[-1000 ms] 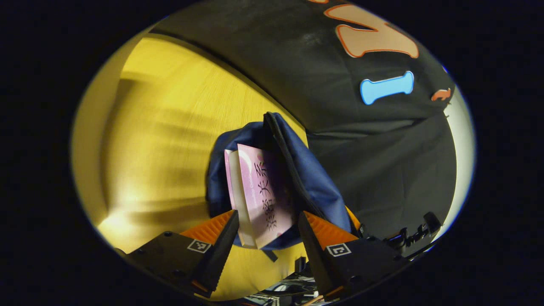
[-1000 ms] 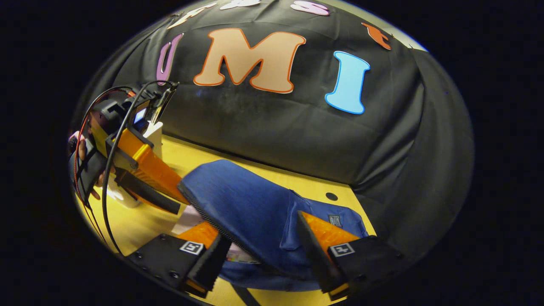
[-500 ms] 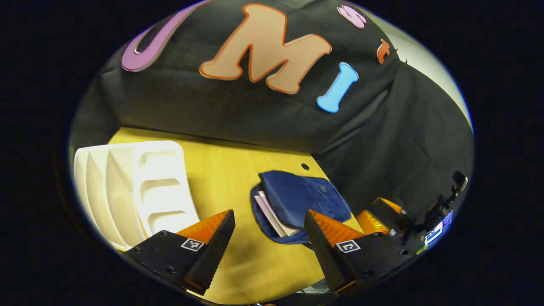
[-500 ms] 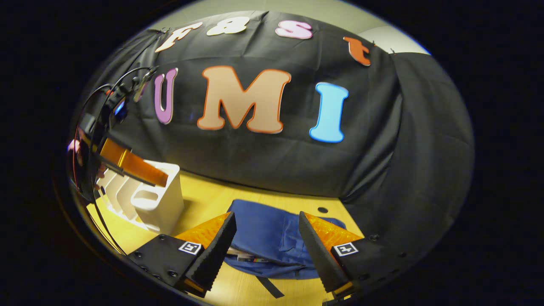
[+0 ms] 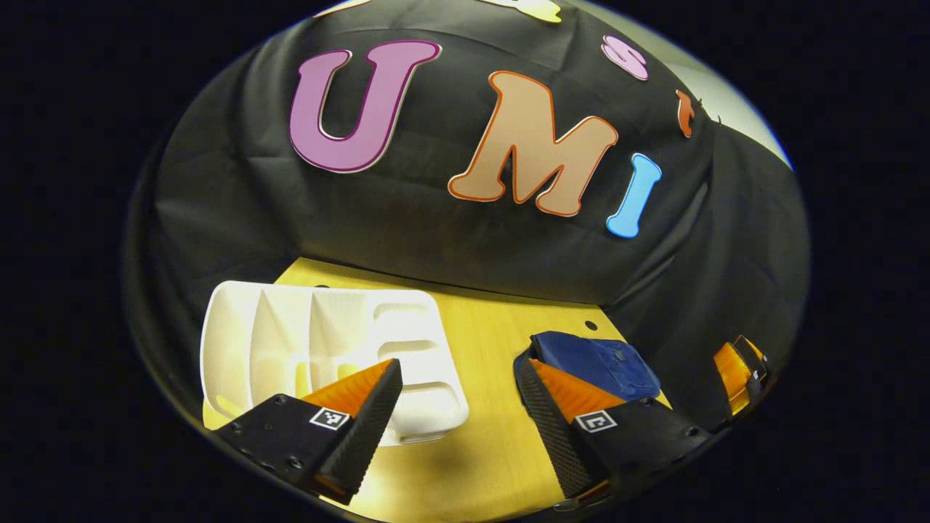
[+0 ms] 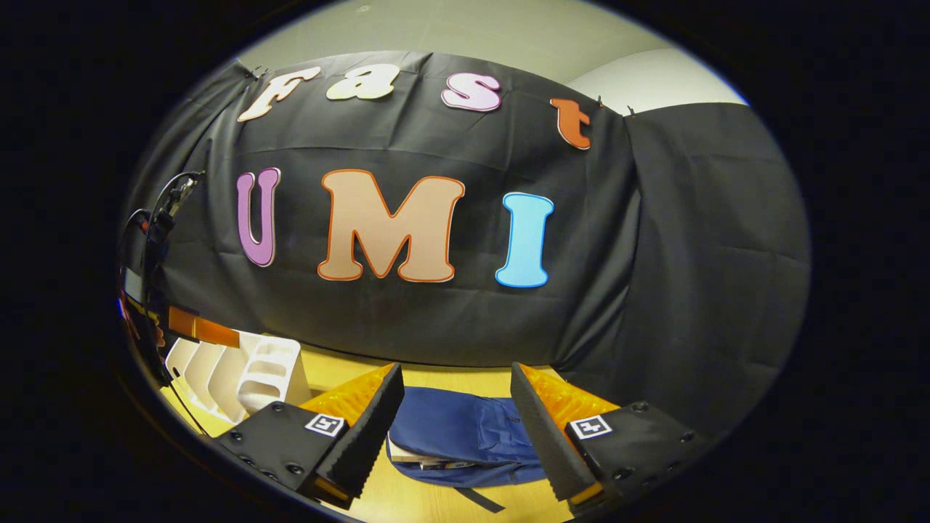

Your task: Open the schoolbag, grab two books from the bookshelf and put them into the schoolbag.

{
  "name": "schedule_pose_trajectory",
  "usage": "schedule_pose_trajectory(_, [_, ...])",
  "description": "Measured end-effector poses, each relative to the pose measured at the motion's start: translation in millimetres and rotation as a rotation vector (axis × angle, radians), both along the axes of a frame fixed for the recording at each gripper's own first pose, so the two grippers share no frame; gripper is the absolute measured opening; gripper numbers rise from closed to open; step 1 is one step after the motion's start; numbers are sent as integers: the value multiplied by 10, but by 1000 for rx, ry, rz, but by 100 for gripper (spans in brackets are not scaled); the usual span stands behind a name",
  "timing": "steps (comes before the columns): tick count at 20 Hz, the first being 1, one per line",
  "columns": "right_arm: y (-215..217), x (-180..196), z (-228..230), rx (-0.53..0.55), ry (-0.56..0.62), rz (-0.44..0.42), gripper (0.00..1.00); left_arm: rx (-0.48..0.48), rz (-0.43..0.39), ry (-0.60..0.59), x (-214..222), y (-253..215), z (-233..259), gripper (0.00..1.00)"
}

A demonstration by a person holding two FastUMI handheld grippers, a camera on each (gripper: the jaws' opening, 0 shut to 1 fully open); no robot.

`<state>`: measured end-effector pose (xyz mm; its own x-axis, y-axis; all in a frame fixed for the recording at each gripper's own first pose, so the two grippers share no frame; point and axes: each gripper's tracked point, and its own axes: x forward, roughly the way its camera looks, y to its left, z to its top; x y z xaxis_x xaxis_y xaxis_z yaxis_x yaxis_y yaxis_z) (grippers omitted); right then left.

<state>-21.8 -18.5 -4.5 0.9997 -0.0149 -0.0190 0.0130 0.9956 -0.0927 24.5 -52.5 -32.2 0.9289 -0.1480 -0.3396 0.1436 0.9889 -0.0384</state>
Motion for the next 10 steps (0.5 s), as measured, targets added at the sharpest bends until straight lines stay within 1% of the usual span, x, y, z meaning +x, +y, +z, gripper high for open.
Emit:
schedule_pose_trajectory(3, [53, -123, 22, -18, -5, -17, 100, 40, -18, -15, -45, 71, 62, 96])
schedule_pose_trajectory(4, [86, -168, 42, -11, -8, -21, 96, 53, -25, -17, -52, 55, 63, 96])
schedule_pose_trajectory(5, [123, -185, 56, -2, -13, -24, 100, 61, -39, -20, -69, 36, 81, 96])
schedule_pose_trajectory(9, [220, -319, 133, 8, -35, -48, 100, 90, -79, -42, -137, 52, 153, 96])
schedule_pose_trajectory(10, [242, -353, 147, 5, -38, -53, 89, 91, -90, -46, -157, 43, 173, 96])
